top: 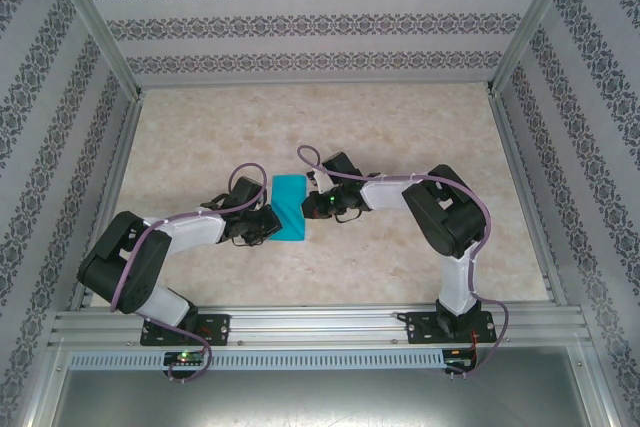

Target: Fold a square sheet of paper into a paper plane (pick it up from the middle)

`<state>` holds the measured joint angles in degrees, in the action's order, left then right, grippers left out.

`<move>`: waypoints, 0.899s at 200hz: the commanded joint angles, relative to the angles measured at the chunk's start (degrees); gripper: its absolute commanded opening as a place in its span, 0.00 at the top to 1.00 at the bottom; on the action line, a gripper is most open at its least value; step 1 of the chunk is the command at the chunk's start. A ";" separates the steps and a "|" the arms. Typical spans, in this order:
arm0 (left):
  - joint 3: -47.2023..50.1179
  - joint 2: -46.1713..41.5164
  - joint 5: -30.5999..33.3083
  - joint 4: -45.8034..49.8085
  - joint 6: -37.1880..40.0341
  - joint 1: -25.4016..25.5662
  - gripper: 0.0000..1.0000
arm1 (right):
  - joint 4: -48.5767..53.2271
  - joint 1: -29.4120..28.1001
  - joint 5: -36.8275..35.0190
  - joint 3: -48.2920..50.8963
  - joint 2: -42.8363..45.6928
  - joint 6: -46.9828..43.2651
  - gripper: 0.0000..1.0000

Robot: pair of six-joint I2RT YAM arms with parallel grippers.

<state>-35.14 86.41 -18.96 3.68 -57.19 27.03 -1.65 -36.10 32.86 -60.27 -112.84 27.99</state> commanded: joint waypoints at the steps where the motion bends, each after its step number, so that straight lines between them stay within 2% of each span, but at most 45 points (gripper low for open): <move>1: -0.68 -0.02 1.70 3.74 1.47 0.62 0.86 | 1.65 0.41 -0.25 -0.82 -1.60 -1.80 0.96; 122: -1.00 -0.23 2.35 4.71 1.73 0.62 0.86 | -0.47 0.00 1.48 -0.75 2.65 -1.82 0.96; 180: -0.90 -0.21 2.23 4.61 1.73 0.57 0.86 | 0.77 0.25 1.34 -2.26 -0.22 -2.14 0.96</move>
<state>-35.66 86.41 -18.33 4.75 -56.77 27.03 -1.21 -36.10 33.50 -61.01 -112.38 26.98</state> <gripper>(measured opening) 0.141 0.043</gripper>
